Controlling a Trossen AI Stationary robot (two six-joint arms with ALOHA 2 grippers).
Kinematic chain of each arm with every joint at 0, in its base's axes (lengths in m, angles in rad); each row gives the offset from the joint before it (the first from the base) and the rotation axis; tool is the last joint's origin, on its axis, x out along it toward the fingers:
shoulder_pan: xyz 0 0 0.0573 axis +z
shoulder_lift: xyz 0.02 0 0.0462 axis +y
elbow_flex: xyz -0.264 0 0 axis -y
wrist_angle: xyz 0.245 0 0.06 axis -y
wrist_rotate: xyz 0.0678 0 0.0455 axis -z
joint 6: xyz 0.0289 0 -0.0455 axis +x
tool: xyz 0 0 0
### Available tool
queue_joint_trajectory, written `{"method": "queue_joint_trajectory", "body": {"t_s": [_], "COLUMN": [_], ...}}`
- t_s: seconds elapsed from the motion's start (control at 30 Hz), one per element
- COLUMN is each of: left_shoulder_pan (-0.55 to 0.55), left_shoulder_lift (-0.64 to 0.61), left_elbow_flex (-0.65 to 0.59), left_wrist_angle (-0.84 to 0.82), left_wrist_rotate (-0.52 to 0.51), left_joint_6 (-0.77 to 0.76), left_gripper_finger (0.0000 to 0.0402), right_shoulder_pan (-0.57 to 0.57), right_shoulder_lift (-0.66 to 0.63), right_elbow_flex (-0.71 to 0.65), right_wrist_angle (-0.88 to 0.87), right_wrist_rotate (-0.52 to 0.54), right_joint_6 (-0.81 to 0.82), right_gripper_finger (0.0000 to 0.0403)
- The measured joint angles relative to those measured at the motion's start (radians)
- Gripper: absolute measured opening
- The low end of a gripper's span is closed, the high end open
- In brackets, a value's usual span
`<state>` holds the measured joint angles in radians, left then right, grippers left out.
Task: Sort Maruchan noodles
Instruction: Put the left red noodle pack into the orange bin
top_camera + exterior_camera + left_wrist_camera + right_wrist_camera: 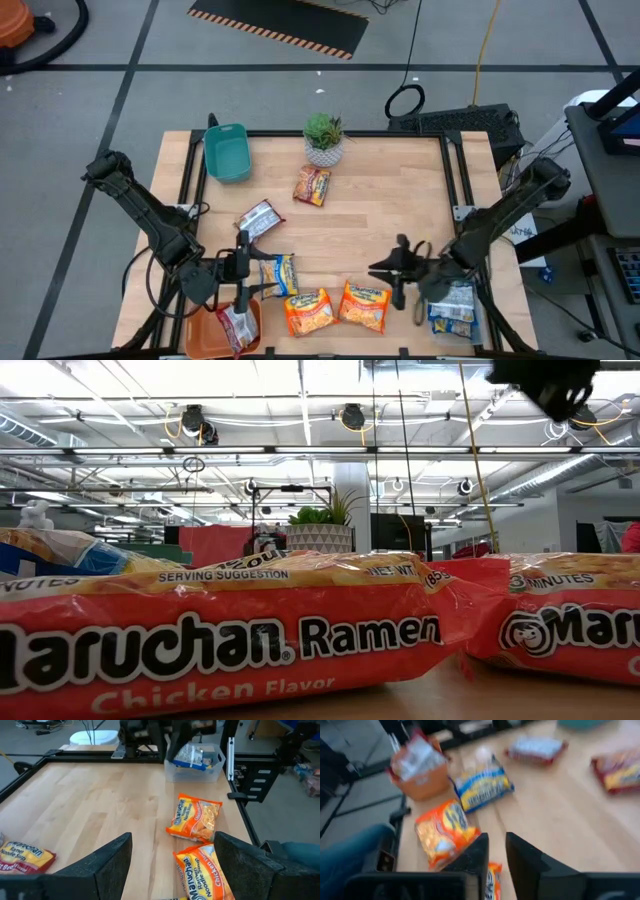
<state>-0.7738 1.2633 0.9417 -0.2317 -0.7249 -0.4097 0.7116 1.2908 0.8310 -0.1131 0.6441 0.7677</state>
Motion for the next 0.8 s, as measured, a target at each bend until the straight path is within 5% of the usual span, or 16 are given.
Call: {"method": "queue_joint_trajectory", "body": {"t_s": [0.17,0.3,0.5,0.8], "left_shoulder_pan": [0.0,0.0,0.0,0.006], "left_shoulder_lift": [0.0,0.0,0.0,0.0], "left_elbow_flex": [0.0,0.0,0.0,0.0], "left_wrist_angle": [-0.035,-0.034,-0.034,-0.034], "left_wrist_rotate": [0.002,0.002,0.002,0.018], "left_joint_6": [-0.02,-0.041,-0.046,-0.061], "left_gripper_finger": [0.0285,0.0285,0.0285,0.0285], "right_shoulder_pan": [-0.061,-0.09,-0.074,-0.04], "right_shoulder_lift": [0.076,0.1,0.122,0.122], "right_elbow_flex": [0.0,0.0,0.0,0.0], "right_wrist_angle": [0.013,0.01,-0.037,-0.234], "right_wrist_rotate": [-0.277,-0.376,-0.463,-0.466], "right_joint_6": [0.102,0.107,0.084,0.056], "right_gripper_finger": [0.012,0.0168,0.0214,0.0214]}}
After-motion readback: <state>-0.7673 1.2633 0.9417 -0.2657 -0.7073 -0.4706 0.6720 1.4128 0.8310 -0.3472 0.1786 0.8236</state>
